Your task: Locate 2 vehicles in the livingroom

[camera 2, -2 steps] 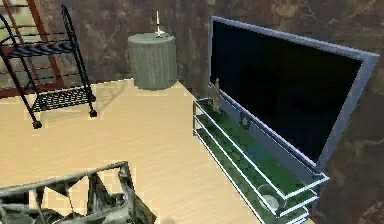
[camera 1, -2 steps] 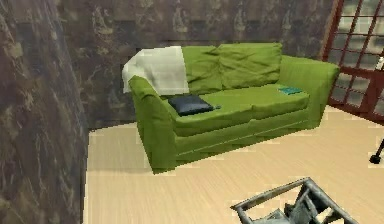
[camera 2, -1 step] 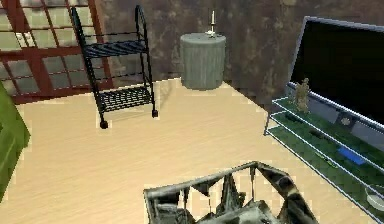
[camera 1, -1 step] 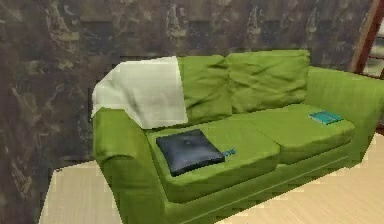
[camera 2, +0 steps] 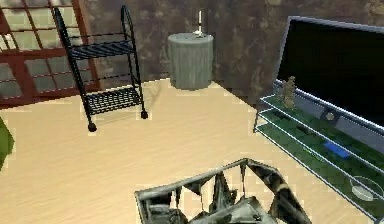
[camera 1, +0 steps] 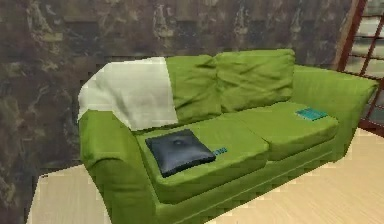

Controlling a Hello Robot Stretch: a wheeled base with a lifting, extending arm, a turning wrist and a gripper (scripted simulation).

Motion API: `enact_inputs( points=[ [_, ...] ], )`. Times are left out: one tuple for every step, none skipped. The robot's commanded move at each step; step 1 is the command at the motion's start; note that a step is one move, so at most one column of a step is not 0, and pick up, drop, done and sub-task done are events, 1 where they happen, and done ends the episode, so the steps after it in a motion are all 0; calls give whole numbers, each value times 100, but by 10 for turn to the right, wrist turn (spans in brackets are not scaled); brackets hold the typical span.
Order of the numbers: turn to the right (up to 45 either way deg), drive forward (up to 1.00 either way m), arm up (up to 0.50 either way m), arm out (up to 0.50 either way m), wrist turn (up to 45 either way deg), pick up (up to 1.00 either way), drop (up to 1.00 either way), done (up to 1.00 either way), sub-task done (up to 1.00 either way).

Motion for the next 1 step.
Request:
enact_inputs(
  points=[
    [0, 30, 0, 0, 0, 0, 0, 0, 0]
  ],
)
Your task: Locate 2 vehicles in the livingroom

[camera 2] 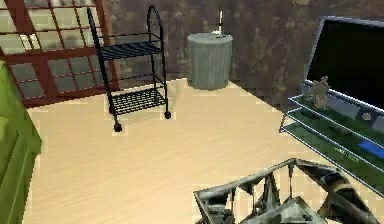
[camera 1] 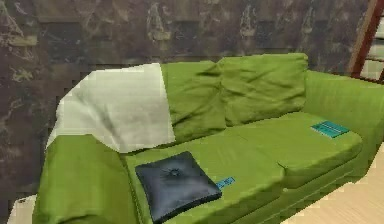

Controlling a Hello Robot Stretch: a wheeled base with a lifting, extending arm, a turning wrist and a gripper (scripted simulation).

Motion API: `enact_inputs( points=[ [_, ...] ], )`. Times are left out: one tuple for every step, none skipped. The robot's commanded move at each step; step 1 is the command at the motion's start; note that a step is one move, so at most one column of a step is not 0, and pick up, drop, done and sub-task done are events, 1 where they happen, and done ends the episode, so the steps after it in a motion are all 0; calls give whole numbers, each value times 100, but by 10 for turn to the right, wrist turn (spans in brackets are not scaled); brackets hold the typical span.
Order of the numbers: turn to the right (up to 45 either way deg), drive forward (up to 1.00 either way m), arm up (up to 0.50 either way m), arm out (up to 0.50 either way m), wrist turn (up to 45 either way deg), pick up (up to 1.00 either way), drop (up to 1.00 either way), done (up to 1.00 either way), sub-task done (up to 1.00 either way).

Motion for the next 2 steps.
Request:
enact_inputs(
  points=[
    [450, 0, 0, 0, 0, 0, 0, 0, 0],
    [150, 0, 0, 0, 0, 0, 0, 0, 0]
  ],
)
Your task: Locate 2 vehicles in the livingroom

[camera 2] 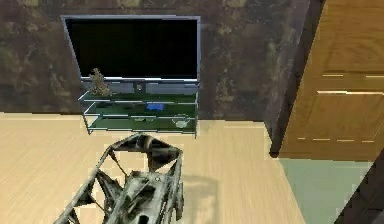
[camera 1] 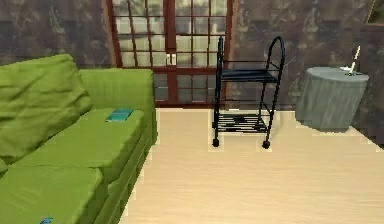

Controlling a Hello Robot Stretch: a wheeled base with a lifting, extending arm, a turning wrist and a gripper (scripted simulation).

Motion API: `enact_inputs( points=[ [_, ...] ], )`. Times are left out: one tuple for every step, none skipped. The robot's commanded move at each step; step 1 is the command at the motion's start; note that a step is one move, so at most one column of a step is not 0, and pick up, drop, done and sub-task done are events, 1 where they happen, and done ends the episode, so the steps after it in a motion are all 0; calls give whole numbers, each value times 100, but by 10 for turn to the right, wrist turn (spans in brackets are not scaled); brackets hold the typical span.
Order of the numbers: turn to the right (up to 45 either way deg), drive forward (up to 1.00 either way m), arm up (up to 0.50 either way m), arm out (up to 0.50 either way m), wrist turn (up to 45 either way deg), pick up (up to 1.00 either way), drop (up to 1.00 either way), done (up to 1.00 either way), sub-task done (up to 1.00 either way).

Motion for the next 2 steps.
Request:
enact_inputs(
  points=[
    [0, 75, 0, 0, 0, 0, 0, 0, 0],
    [300, 0, 0, 0, 0, 0, 0, 0, 0]
  ],
)
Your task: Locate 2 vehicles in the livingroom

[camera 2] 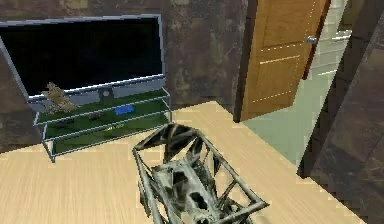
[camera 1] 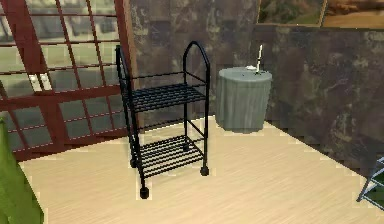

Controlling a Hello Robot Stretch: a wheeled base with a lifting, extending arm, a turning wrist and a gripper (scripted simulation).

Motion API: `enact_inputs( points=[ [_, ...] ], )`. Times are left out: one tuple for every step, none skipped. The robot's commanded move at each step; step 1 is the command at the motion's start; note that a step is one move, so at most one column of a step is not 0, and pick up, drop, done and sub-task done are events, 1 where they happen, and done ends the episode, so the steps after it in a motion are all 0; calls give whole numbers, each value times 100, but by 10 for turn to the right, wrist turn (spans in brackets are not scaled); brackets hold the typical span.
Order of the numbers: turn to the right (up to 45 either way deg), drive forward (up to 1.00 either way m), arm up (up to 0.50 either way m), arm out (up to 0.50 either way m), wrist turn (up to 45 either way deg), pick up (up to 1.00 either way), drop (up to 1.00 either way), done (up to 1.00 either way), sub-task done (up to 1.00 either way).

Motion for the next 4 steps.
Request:
enact_inputs(
  points=[
    [0, 35, 0, 0, 0, 0, 0, 0, 0],
    [420, 0, 0, 0, 0, 0, 0, 0, 0],
    [0, 100, 0, 0, 0, 0, 0, 0, 0],
    [0, 25, 0, 0, 0, 0, 0, 0, 0]
  ],
)
